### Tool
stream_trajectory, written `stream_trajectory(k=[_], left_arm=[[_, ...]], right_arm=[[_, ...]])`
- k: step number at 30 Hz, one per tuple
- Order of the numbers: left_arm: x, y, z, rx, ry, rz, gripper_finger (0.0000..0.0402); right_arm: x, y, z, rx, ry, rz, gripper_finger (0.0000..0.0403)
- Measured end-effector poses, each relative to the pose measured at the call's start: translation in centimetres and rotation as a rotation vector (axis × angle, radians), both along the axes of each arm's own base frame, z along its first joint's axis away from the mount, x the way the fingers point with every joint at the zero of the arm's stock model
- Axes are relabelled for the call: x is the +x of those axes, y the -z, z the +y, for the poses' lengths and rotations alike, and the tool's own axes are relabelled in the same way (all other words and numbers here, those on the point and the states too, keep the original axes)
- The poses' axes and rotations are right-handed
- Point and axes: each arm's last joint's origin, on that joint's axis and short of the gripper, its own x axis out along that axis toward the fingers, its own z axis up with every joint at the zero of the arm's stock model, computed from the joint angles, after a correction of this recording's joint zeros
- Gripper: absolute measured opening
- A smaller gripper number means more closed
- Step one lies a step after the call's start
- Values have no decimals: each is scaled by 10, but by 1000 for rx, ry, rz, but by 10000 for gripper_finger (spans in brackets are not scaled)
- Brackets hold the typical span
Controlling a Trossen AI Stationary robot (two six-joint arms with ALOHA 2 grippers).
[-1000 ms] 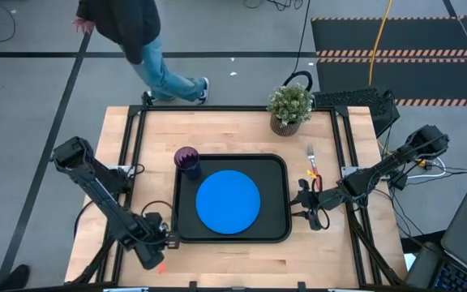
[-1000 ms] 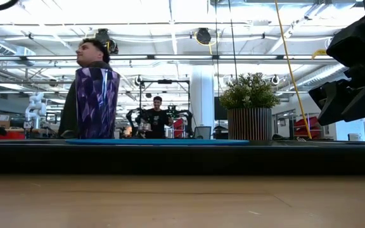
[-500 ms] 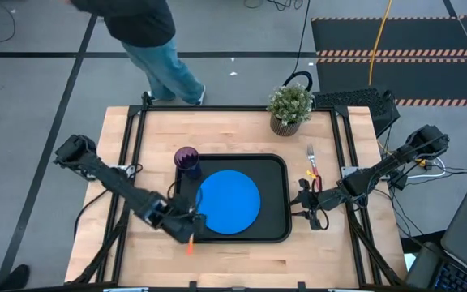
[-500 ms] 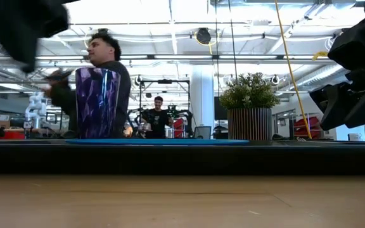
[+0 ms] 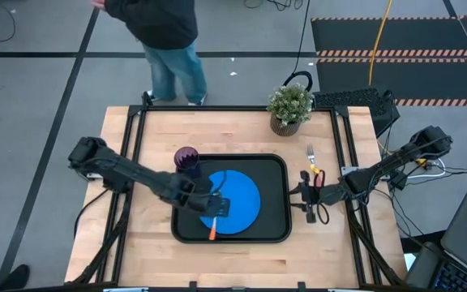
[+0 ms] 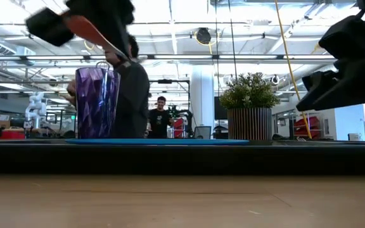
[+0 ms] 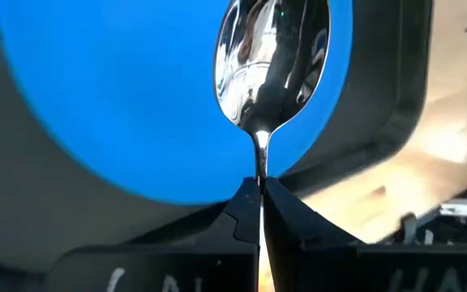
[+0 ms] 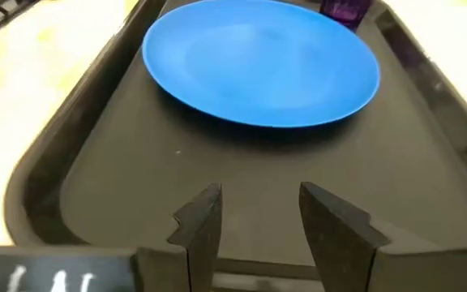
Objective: Pick and place plate/cup/fork/spoon on tray
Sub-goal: Put the orange spoon on the black serving tray to the right side of the blue plate
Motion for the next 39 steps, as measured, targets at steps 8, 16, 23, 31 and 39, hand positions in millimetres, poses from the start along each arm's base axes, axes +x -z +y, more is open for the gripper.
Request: stream_trajectory(k=[8,16,23,31,39], left_arm=[[67,-1,25,4,43,-42,1],[121,11,56,9,38,-55,1],[144,20,69,2,-2,-51,1],[161,36,72,-9,-58,-43,1],[162,41,78,3,-127,-39,1]], right_arm=[[-1,-1,-3,-25,-9,0,157],[-12,11,-2,18,-145,197,157],[-19,15,-5,-7,-138,273,157],[-20,16,-6,-24,-148,285,157],[-20,16,-6,-49,-169,279,157]])
